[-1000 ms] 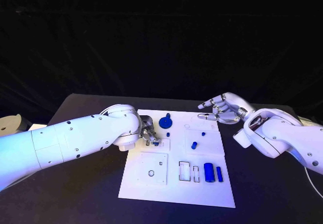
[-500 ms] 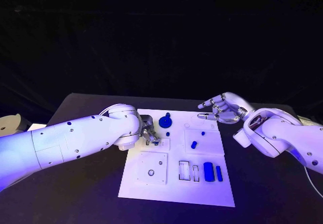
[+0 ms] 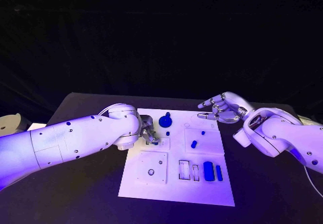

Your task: Assemble the parts on the task board

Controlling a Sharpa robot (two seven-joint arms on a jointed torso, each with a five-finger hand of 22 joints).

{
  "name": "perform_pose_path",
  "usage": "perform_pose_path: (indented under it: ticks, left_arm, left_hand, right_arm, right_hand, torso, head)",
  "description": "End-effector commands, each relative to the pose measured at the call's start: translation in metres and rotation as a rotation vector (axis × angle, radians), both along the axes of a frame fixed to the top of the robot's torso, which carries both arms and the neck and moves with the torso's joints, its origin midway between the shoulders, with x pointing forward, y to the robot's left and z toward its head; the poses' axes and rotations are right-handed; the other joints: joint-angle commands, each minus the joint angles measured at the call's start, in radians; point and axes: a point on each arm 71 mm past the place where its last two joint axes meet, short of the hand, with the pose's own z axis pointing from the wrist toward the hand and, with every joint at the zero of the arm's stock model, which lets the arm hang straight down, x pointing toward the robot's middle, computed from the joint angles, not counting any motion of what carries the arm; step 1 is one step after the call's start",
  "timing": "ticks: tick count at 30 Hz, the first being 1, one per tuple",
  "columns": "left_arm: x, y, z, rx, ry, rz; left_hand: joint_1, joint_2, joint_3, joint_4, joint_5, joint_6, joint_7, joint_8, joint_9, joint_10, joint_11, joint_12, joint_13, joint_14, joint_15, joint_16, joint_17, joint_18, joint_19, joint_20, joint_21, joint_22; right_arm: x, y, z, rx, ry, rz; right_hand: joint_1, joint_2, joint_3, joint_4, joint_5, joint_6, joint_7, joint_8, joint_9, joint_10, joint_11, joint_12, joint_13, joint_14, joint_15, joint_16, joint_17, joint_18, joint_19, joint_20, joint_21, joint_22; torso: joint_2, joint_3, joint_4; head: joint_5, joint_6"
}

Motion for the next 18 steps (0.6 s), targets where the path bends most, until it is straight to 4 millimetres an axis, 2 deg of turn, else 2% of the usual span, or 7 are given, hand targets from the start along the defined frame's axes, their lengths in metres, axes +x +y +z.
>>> perform_pose_path:
  ticks: [1,11,14,18]
  left_arm:
    - [-0.0021,0.0055,-0.0057,0.076,0.030,0.024]
    - [-0.0007,0.0047,-0.0063,0.066,0.032,0.035]
    - [-0.0001,0.0039,-0.0068,0.061,0.039,0.039]
    - [0.0010,0.0021,-0.0082,0.060,0.053,0.038]
  left_hand:
    - [0.013,0.000,0.164,-0.166,-0.001,0.004,-0.005,0.005,-0.001,0.007,-0.003,0.004,0.001,0.107,0.005,0.003,0.263,-0.012,0.069,0.006,0.004,0.180]
    - [-0.008,0.006,0.169,-0.162,-0.003,0.012,-0.005,0.004,0.001,0.012,-0.002,0.007,0.004,0.107,0.006,0.003,0.263,-0.012,0.069,0.006,0.004,0.181]
    - [-0.035,0.009,0.157,-0.149,-0.006,0.019,-0.008,0.003,0.003,0.015,-0.003,0.010,0.007,0.107,0.006,0.003,0.263,-0.012,0.071,0.006,0.006,0.184]
    - [-0.113,0.003,0.090,-0.104,-0.012,0.040,-0.016,0.003,0.006,0.020,-0.009,0.017,0.014,0.107,0.002,0.003,0.263,-0.014,0.073,0.005,0.009,0.190]
  right_arm:
    - [-0.0006,0.0013,-0.0007,-0.002,0.004,0.016]
    - [-0.0010,0.0011,-0.0007,-0.001,0.004,0.015]
    - [-0.0011,0.0011,-0.0007,-0.002,0.005,0.015]
    - [-0.0015,0.0011,-0.0006,-0.002,0.005,0.016]
  right_hand:
    - [-0.002,0.008,-0.004,0.000,0.003,0.008,0.001,0.006,0.002,0.002,-0.007,-0.004,-0.001,0.070,-0.002,-0.007,0.112,0.014,-0.001,-0.004,-0.005,-0.001]
    - [-0.002,0.008,-0.004,0.000,0.003,0.008,0.001,0.006,0.002,0.002,-0.007,-0.004,-0.001,0.070,-0.002,-0.007,0.112,0.014,-0.001,-0.004,-0.005,-0.001]
    - [-0.002,0.008,-0.004,0.000,0.003,0.008,0.001,0.006,0.002,0.002,-0.007,-0.004,-0.001,0.070,-0.002,-0.007,0.112,0.014,-0.001,-0.004,-0.005,-0.001]
    - [-0.002,0.008,-0.004,0.000,0.003,0.008,0.001,0.006,0.002,0.002,-0.007,-0.004,-0.001,0.070,-0.002,-0.007,0.112,0.014,-0.001,-0.004,-0.005,-0.001]
  torso:
    - [0.000,0.0003,0.0007]
    - [0.000,0.0012,0.0004]
    - [0.000,0.0013,0.0004]
    - [0.000,0.0017,-0.0004]
  head:
    - [-0.001,0.000]
    - [0.000,0.000]
    - [0.000,0.000]
    - [0.001,-0.001]
